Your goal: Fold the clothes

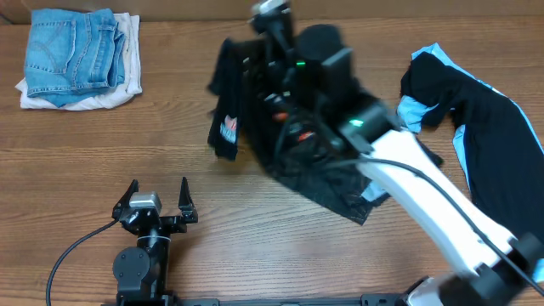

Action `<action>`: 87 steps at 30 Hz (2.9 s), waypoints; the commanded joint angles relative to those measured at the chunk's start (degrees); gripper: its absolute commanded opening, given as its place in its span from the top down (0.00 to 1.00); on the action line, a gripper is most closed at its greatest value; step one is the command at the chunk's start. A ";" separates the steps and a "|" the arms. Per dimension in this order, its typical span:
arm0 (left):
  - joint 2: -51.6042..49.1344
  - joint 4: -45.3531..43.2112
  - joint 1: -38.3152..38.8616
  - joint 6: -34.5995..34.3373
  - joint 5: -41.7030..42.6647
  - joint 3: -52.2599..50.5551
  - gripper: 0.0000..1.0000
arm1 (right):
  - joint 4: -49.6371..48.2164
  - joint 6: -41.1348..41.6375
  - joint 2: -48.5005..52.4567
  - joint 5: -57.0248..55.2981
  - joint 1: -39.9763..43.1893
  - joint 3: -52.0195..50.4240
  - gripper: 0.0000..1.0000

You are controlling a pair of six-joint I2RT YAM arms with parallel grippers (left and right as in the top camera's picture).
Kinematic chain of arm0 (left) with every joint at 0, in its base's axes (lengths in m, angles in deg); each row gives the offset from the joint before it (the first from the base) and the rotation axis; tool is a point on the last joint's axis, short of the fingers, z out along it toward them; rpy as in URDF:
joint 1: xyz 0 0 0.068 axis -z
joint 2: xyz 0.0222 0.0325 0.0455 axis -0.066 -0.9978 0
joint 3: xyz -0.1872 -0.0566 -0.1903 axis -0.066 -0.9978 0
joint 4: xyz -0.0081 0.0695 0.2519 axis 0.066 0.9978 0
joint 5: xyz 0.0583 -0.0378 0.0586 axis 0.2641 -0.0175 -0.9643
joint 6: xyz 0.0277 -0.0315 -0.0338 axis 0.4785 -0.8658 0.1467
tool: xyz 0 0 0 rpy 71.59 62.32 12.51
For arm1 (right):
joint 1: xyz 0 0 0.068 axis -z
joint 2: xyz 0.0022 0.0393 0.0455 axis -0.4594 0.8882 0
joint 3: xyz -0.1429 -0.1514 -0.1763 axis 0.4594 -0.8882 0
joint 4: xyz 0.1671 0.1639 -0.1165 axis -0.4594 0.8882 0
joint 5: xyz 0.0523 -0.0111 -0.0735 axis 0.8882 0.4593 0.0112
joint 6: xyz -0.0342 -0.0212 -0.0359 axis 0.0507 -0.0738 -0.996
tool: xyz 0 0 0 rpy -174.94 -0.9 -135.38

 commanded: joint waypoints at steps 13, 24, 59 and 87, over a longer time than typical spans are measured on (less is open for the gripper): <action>0.50 -0.02 -0.42 1.16 -0.20 -0.22 0.00 | 3.93 -4.37 0.72 -22.43 6.91 1.73 0.40; 0.50 -0.02 -0.42 1.16 -0.20 -0.22 0.00 | 14.08 -4.20 3.93 -11.91 31.85 1.66 0.76; 0.50 -0.02 -0.42 1.16 -0.20 -0.22 0.00 | 11.15 -6.10 35.50 -6.34 53.79 1.66 0.96; 0.50 -0.02 -0.42 1.16 -0.20 -0.22 0.00 | 19.10 -2.60 19.15 -5.86 62.82 9.79 0.47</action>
